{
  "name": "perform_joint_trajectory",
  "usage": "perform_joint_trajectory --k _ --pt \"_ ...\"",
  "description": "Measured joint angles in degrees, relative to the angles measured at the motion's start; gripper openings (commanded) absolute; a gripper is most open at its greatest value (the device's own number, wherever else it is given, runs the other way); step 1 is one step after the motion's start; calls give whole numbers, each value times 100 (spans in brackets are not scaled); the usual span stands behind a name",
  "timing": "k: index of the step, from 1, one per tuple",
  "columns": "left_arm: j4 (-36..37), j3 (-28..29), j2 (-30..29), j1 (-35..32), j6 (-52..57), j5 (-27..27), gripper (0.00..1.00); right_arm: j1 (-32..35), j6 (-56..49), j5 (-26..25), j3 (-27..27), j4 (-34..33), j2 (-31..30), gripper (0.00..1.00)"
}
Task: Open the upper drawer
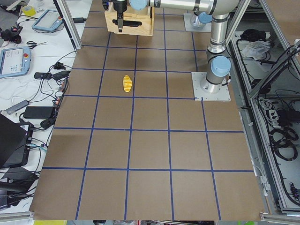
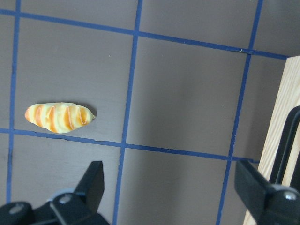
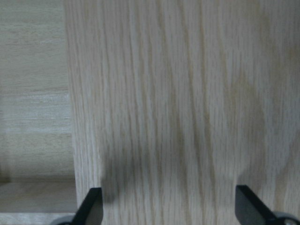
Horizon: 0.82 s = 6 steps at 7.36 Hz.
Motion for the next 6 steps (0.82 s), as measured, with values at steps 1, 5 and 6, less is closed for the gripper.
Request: perform_joint_trajectory --k 1,5,6 --pt "-127 -65 111 109 167 15 100 0 0 1 0 0 0 100" --pt "-205 -625 566 694 1126 151 100 0 0 0 0 0 0 100" --pt "-182 -764 652 730 1300 124 100 0 0 0 0 0 0 100"
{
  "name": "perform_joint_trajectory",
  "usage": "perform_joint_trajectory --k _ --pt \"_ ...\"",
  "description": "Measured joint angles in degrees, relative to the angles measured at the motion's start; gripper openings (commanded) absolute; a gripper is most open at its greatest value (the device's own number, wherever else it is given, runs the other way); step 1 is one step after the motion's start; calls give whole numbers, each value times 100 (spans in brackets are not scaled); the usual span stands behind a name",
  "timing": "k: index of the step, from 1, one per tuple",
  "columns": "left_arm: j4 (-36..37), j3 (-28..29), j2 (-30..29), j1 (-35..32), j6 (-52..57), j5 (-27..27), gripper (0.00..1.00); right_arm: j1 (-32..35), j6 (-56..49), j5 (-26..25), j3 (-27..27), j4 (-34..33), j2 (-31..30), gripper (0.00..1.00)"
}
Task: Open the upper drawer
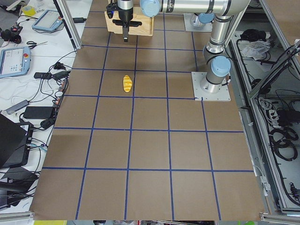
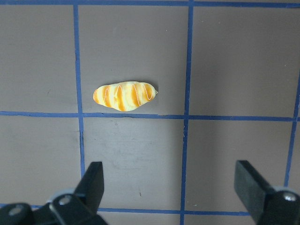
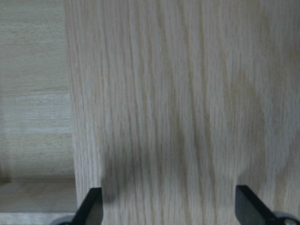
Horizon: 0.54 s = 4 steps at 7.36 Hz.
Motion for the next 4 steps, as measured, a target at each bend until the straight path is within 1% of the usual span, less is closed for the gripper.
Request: perform_joint_trajectory --k 4 --pt "213 -493 227 -116 -152 -12 100 0 0 4 0 0 0 100"
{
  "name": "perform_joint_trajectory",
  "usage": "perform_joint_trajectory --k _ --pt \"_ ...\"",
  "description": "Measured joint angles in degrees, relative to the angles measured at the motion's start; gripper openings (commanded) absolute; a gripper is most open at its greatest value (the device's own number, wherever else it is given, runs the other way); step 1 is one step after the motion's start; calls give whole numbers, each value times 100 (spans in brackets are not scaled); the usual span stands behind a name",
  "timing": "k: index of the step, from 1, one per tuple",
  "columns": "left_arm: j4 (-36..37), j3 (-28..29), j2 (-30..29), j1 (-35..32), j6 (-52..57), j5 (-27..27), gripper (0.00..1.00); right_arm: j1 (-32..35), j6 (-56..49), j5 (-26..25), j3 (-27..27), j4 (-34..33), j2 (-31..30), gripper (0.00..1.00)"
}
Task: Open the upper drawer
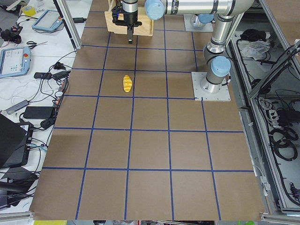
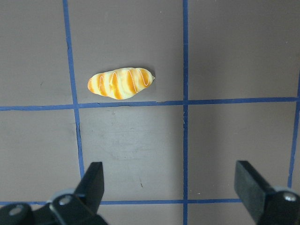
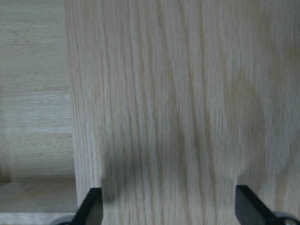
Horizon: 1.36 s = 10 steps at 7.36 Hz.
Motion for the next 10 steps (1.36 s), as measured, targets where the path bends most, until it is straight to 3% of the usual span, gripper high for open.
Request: perform_joint_trajectory --k 10 --pt "-17 -226 356 -45 -17 -153 100 0 0 -3 0 0 0 100"
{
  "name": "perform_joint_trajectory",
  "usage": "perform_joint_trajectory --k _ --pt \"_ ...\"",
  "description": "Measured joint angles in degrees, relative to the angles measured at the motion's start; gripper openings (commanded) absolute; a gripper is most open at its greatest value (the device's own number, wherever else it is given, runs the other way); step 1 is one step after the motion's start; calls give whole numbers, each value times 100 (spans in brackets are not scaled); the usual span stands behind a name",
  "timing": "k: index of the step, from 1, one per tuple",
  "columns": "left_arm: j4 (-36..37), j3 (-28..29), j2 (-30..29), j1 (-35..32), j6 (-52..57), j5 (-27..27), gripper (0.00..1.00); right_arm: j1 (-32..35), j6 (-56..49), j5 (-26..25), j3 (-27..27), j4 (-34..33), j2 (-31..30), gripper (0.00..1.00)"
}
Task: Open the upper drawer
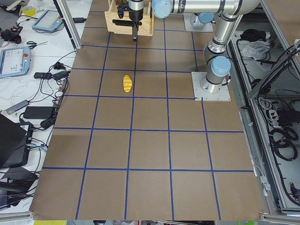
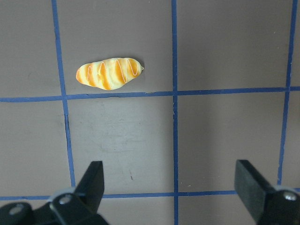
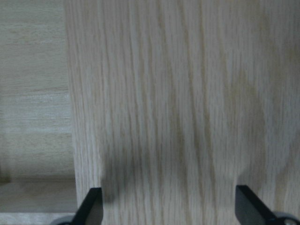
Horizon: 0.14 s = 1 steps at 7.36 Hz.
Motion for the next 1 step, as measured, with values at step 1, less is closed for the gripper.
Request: perform_joint_trajectory --k 1 --pt "-10 -6 36 0 4 -1 100 0 0 -1 0 0 0 100"
